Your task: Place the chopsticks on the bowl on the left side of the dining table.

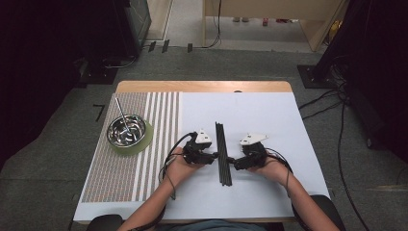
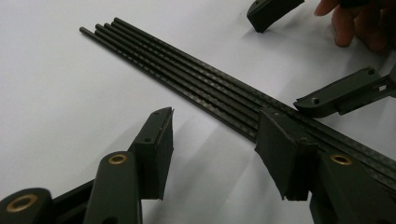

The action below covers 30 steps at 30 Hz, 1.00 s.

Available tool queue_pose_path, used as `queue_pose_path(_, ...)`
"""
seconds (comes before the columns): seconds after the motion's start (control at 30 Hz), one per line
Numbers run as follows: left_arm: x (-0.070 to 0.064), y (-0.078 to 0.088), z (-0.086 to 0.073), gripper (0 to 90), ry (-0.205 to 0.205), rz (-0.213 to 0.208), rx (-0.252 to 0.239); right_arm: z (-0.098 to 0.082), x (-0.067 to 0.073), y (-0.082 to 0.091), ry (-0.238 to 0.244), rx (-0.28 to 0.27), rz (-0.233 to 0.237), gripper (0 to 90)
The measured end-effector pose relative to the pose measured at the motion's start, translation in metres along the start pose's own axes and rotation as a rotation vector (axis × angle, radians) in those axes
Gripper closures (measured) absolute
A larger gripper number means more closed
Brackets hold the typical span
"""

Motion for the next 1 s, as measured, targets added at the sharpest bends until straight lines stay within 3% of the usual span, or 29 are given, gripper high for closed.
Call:
queue_pose_path(0.4,-0.0051,-0.0056,0.0005,47.9,0.015,-0.026,-0.001,0.0,0.0,0.0,0.0,0.0,0.0,11.4)
queue_pose_path(1.0,-0.0083,-0.0074,0.0008,49.0,0.008,-0.019,-0.009,0.0,0.0001,-0.0001,0.003,0.0,-0.001,11.4)
Point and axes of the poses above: each handheld gripper's, and its own axes: y roughly backward along the jaws, z roughly out of its top, x roughly to its left, the point moved 2 cm from there along -y, roughly forward along the jaws, and after that the axes turned 4 degrees about x, right-handed, at the moved point
